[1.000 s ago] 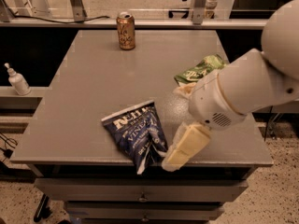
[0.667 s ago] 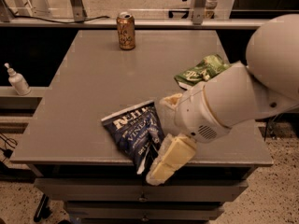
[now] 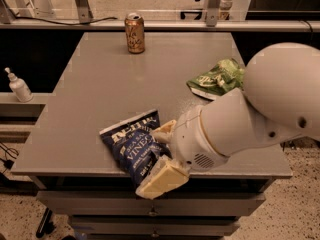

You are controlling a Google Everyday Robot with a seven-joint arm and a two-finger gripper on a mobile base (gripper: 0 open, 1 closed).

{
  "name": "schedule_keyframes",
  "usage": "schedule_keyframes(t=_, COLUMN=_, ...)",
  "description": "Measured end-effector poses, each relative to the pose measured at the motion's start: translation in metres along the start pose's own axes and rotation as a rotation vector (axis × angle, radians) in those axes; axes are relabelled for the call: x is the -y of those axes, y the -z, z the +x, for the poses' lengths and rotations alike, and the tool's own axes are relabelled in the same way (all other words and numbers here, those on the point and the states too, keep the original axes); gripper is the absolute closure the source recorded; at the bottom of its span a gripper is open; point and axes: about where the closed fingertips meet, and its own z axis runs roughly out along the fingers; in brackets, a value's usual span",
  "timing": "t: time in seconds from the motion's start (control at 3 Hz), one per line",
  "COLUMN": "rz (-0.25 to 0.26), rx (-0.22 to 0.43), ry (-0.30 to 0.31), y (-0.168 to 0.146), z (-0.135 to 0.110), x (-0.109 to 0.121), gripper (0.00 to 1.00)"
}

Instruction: Move blue chip bag near orange can

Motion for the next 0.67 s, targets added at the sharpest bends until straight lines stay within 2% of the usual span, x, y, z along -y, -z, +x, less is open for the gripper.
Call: schedule_keyframes(t=0.67, rz=0.107, rx=-0.037, ry=0.006, y=0.010, z=0.004, x=0.034, gripper=0.87)
